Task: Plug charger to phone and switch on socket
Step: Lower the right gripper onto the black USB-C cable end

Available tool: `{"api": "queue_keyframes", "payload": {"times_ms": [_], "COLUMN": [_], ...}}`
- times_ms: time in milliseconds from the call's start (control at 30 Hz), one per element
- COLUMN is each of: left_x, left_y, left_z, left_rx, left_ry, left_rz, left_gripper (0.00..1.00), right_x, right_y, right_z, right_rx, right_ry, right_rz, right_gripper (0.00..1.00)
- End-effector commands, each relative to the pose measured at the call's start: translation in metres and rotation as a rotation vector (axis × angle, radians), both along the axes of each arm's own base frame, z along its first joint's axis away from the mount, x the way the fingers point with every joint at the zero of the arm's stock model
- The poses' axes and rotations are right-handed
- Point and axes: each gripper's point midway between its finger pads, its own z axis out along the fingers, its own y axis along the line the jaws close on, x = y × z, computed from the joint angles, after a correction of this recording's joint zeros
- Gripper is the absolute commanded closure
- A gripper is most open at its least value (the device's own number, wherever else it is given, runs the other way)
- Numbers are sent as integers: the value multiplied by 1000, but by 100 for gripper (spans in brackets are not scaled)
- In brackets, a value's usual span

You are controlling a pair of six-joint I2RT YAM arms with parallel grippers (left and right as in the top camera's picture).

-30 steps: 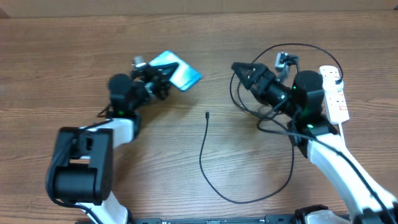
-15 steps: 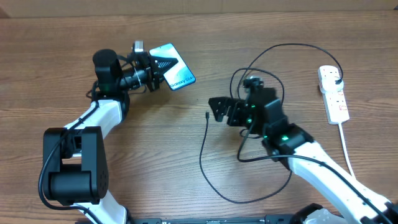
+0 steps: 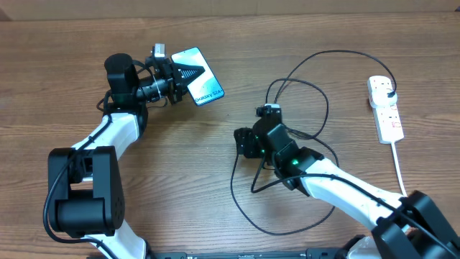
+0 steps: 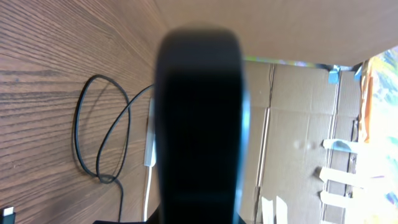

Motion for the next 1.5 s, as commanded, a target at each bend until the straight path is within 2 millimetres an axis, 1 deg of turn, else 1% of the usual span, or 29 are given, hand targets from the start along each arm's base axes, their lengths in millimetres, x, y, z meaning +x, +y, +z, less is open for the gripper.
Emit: {"api": "queue_keyframes", "payload": {"times_ms": [0, 100, 200, 267, 333, 367, 467, 533, 600, 700, 800, 1000, 1167, 1233, 1267, 1433, 1467], "left_x": [1, -1, -2, -2, -3, -3, -3, -3, -3, -3, -3, -1, -1, -1, -1, -1, -1], "left_y": [1, 0, -1, -1, -1, -1, -1, -1, -1, -1, -1, 0, 0, 0, 0, 0, 0], "left_z": [15, 15, 16, 16, 16, 16, 16, 16, 16, 16, 16, 15, 15, 15, 15, 15, 15], "left_rx": [6, 4, 3, 2, 1, 1, 1, 1, 1, 1, 1, 5, 5, 5, 5, 4, 4], "left_ry": [-74, -75, -76, -76, -76, -77, -78, -78, -78, -78, -77, -77, -77, -77, -77, -77, -77], "left_rz": [-31, -44, -49, -52, -56, -58, -58, -56, -58, -58, -57, -43, -43, -43, -43, -43, -43], "left_gripper": [96, 96, 96, 96, 96, 96, 96, 96, 96, 96, 96, 96, 96, 96, 96, 96, 96], "right_x": [-1, 1, 2, 0, -1, 0, 5, 5, 4, 2, 1, -2, -5, -4, -3, -4, -4], "right_y": [4, 9, 18, 22, 18, 18, 22, 24, 23, 23, 24, 26, 29, 32, 32, 32, 31], "right_z": [-12, -16, -20, -32, -43, -46, -45, -44, -46, -53, -55, -57, -71, -71, -70, -71, -71], "right_rx": [-63, -107, -113, -142, -195, -213, -232, -228, -235, -244, -244, -236, -237, -237, -236, -239, -241], "right_ry": [-12, -19, -13, 4, 21, 24, 26, 27, 33, 47, 50, 66, 97, 102, 101, 105, 107], "right_rz": [4, 24, 38, 43, 32, 33, 49, 53, 54, 59, 60, 69, 87, 90, 90, 90, 90], "right_gripper": [25, 25, 30, 32, 32, 32, 37, 45, 51, 53, 62, 64, 64, 64, 65, 80, 82]}}
